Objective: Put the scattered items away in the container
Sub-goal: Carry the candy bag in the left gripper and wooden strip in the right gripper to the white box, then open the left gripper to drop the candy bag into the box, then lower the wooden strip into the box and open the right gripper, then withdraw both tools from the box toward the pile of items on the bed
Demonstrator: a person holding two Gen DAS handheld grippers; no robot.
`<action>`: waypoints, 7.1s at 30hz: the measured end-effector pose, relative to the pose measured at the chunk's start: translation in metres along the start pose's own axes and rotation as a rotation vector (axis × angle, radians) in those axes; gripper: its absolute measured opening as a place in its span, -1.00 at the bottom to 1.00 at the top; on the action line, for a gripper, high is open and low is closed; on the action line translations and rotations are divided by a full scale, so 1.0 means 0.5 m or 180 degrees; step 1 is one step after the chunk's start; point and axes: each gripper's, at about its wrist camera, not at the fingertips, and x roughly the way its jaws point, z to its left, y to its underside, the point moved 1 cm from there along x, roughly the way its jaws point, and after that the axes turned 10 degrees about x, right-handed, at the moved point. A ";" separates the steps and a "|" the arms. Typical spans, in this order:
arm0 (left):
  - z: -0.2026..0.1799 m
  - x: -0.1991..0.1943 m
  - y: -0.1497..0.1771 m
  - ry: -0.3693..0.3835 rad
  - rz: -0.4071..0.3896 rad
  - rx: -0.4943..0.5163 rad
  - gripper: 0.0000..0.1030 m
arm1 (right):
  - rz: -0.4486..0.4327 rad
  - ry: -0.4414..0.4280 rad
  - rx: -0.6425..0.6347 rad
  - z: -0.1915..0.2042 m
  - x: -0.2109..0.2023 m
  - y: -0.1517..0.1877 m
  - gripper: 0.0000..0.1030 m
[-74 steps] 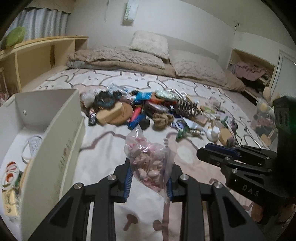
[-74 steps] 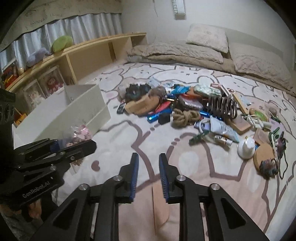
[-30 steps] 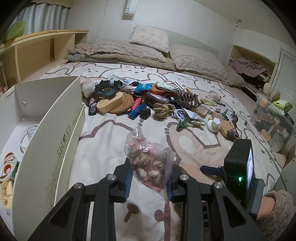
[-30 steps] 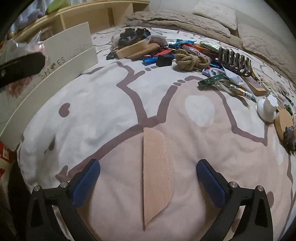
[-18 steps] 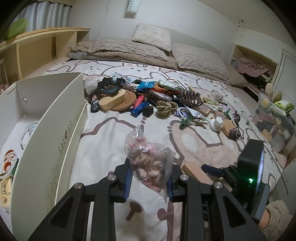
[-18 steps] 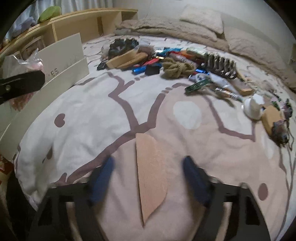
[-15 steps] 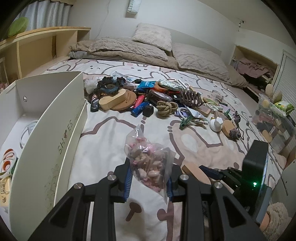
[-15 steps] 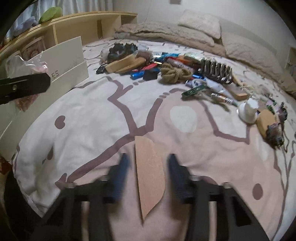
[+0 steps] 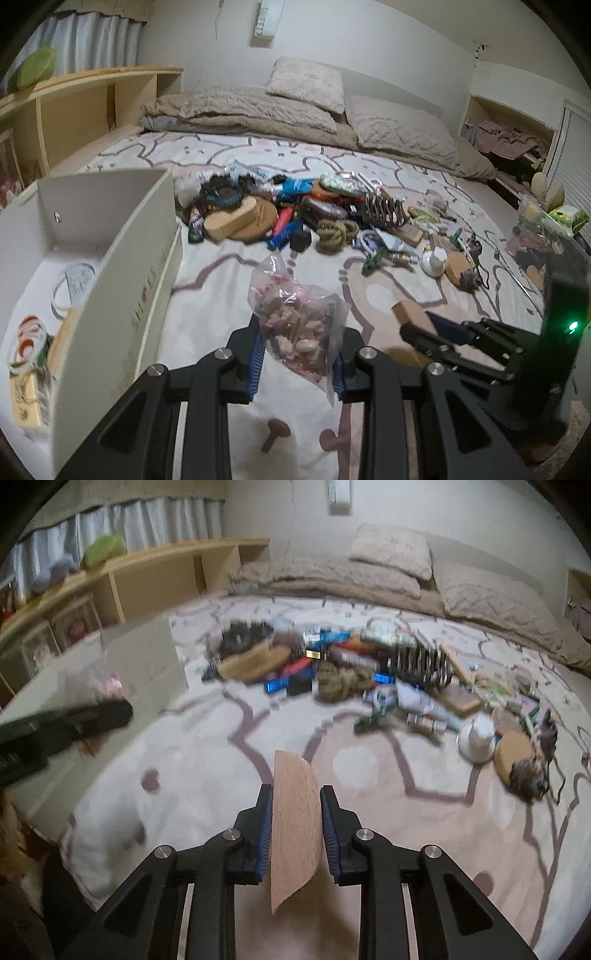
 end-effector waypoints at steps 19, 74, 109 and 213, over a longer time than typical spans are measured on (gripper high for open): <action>0.102 -0.115 -0.096 -0.0403 -0.0507 -0.0072 -0.42 | -0.0569 -0.0471 -0.0062 0.102 -0.107 -0.177 -0.51; 0.527 -0.178 0.017 -0.1389 0.0025 -0.0573 -0.42 | 0.0711 -0.1482 -0.0675 0.533 0.105 -0.241 -0.51; 0.526 -0.203 0.033 -0.1640 -0.0232 -0.0728 0.35 | 0.1186 -0.0763 -0.1540 0.596 0.282 -0.259 -0.51; 0.198 -0.191 -0.111 -0.1098 -0.0404 -0.0234 1.00 | -0.0019 -0.0508 -0.0364 0.140 -0.068 -0.252 1.00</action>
